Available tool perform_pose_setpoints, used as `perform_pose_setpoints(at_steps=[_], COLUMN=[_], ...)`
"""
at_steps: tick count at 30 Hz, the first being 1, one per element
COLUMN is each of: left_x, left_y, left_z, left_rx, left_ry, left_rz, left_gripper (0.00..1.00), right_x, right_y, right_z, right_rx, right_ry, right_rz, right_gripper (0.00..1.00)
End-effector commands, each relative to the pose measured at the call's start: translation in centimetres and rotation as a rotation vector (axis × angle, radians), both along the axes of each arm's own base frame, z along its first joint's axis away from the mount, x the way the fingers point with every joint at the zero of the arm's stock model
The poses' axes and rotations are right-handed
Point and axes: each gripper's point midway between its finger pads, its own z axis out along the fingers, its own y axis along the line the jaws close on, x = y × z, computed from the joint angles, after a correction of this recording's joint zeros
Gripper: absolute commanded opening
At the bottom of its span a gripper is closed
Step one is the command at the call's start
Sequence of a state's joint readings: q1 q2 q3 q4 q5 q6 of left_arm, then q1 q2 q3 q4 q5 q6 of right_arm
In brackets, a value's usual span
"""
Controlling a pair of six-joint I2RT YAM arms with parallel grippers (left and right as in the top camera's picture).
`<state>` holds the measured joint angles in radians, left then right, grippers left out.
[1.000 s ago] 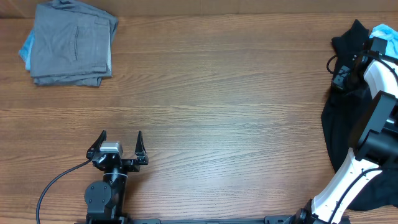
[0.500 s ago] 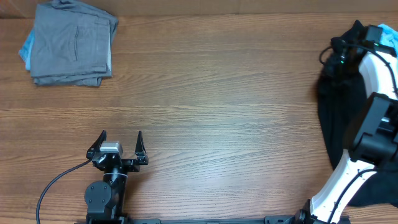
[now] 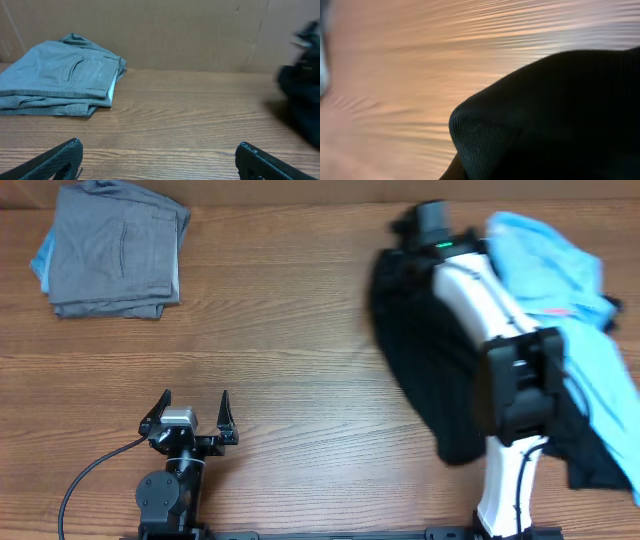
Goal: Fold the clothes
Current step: 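Lift the black shirt with the right gripper and drag it leftward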
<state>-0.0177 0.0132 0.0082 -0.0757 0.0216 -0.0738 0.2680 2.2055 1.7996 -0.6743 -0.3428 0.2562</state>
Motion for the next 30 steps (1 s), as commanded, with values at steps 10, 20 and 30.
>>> perform_pose_setpoints(at_steps=[10,20,30], left_x=[0.0,0.0,0.0], left_y=[0.3,0.3,0.3], left_z=[0.0,0.0,0.0], left_rx=[0.018,0.018,0.018], left_ry=[-0.004,-0.004,-0.004], left_rz=[0.01,0.01,0.01], left_gripper=[1.0,1.0,1.0], right_x=[-7.9,-1.8,0.1], right_y=[17.1,3.7,-9.0], right_z=[4.2,5.5,2.2], right_rx=[-0.052,-0.147,-0.226], right_ry=[-0.174,-0.145,-0.026], right_rz=[0.246,0.02,-0.115], right_gripper=[0.3,1.0,1.0])
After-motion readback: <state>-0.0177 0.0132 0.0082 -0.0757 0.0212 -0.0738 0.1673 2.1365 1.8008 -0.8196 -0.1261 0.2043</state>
